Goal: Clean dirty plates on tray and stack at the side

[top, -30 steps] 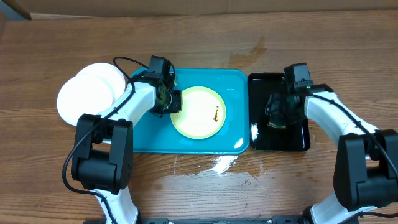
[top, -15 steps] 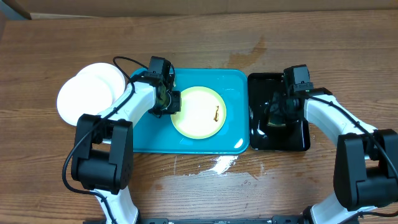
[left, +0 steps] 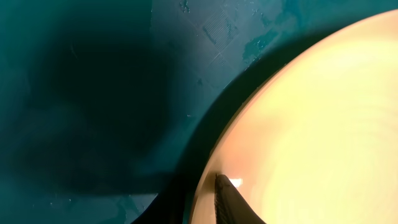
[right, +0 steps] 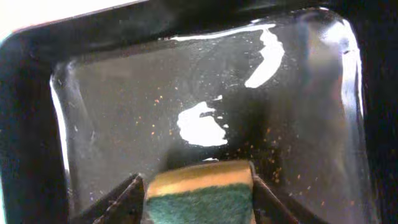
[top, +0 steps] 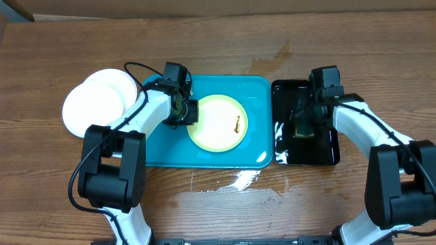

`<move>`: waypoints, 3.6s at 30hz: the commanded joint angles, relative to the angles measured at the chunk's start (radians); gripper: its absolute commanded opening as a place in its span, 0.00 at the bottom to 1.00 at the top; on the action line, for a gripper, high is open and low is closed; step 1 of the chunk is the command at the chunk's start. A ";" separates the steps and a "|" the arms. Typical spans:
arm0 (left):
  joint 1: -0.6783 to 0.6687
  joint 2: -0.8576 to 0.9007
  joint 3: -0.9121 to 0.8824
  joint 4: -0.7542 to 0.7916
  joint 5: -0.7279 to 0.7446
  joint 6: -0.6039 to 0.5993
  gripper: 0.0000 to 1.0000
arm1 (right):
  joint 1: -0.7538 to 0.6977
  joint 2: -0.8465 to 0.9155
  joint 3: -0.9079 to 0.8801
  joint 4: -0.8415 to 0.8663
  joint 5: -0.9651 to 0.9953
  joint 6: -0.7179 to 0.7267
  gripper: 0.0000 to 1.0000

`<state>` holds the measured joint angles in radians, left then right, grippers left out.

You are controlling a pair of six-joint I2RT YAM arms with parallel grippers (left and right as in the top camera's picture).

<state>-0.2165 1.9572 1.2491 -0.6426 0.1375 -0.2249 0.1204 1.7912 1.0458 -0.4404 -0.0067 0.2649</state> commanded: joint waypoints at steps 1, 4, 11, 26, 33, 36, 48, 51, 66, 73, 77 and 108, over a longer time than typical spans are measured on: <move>-0.003 0.005 -0.031 0.005 -0.018 0.024 0.19 | 0.005 0.010 -0.013 0.017 0.013 -0.004 0.25; -0.003 0.005 -0.031 0.008 -0.018 0.023 0.19 | 0.005 0.010 -0.013 0.001 0.013 -0.004 0.17; -0.003 0.005 -0.031 0.010 -0.018 0.024 0.20 | 0.005 0.009 0.008 0.003 0.013 -0.004 0.56; -0.003 0.005 -0.031 0.012 -0.033 0.031 0.20 | 0.005 0.012 -0.064 0.010 0.012 0.001 0.36; 0.001 0.005 -0.031 0.011 -0.045 0.031 0.20 | 0.005 0.011 -0.068 0.043 0.009 0.088 0.29; 0.005 0.005 -0.031 0.011 -0.044 0.031 0.20 | 0.005 0.000 -0.004 0.022 -0.054 0.076 0.46; 0.005 0.005 -0.031 0.002 -0.045 0.031 0.24 | 0.003 -0.052 0.256 -0.523 -0.030 0.088 0.53; 0.006 0.005 -0.031 0.003 -0.044 0.031 0.24 | 0.003 -0.049 0.216 -0.553 0.034 0.110 0.53; 0.007 0.005 -0.031 0.004 -0.045 0.031 0.33 | 0.003 -0.046 -0.029 -0.347 -0.023 0.152 0.19; 0.007 0.005 -0.031 0.014 -0.045 0.031 0.33 | 0.003 -0.046 -0.044 -0.327 -0.105 0.155 0.18; 0.007 0.005 -0.031 0.019 -0.045 0.030 0.33 | 0.003 -0.046 -0.044 -0.340 -0.179 0.156 0.18; 0.003 0.005 -0.031 -0.040 -0.005 0.000 0.12 | 0.014 -0.046 0.056 -0.446 -0.039 0.064 0.54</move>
<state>-0.2146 1.9507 1.2476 -0.6804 0.1173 -0.2104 0.1196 1.7512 1.1366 -0.9157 -0.0654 0.3393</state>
